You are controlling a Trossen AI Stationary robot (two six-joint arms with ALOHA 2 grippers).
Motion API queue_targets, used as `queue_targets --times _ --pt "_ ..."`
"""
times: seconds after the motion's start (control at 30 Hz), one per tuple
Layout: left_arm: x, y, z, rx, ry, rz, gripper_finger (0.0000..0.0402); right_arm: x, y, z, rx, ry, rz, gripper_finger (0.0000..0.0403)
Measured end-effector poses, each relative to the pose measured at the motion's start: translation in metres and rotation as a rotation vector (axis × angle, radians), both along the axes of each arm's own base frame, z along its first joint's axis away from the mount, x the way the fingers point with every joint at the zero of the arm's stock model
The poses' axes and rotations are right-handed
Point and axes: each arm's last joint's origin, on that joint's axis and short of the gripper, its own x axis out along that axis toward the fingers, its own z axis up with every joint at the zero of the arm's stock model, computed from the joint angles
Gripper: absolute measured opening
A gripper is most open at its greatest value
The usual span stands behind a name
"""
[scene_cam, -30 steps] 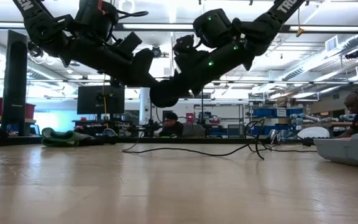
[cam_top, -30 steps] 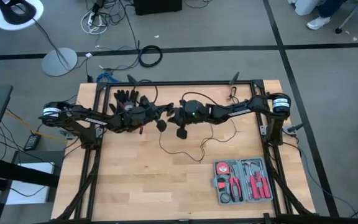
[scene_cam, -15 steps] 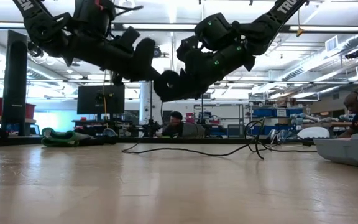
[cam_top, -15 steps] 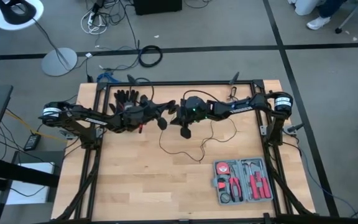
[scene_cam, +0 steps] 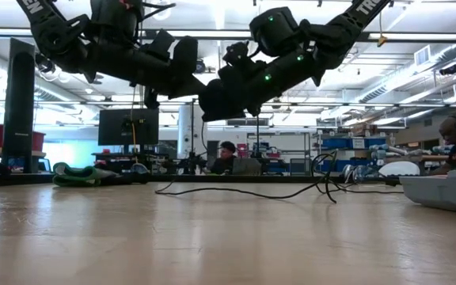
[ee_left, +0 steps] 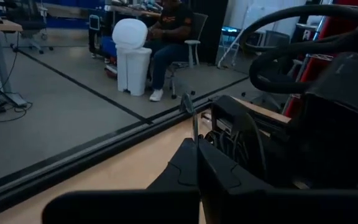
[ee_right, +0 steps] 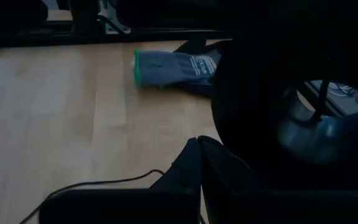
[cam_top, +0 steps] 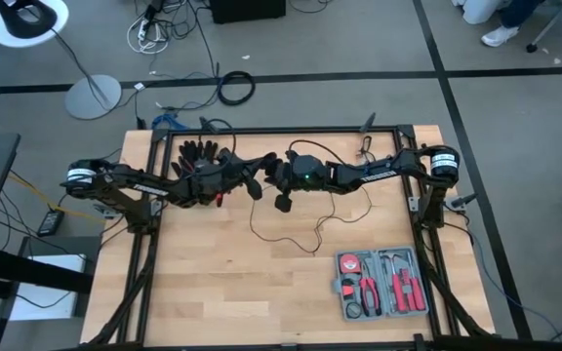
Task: Coil cords
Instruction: Coil the black wire
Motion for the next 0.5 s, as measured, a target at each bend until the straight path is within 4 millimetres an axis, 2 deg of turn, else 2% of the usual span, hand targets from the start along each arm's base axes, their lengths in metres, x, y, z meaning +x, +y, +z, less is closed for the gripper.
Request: queue_targets --times 0.27,0.5 --pt "0.000 0.000 -0.002 -0.001 0.018 -0.007 0.0000 0.003 0.005 0.004 0.037 -0.060 -0.008 0.0000" --pt "0.000 -0.001 0.004 0.010 -0.041 -0.016 0.0000 -0.002 0.004 -0.006 0.076 0.047 -0.038 0.0000"
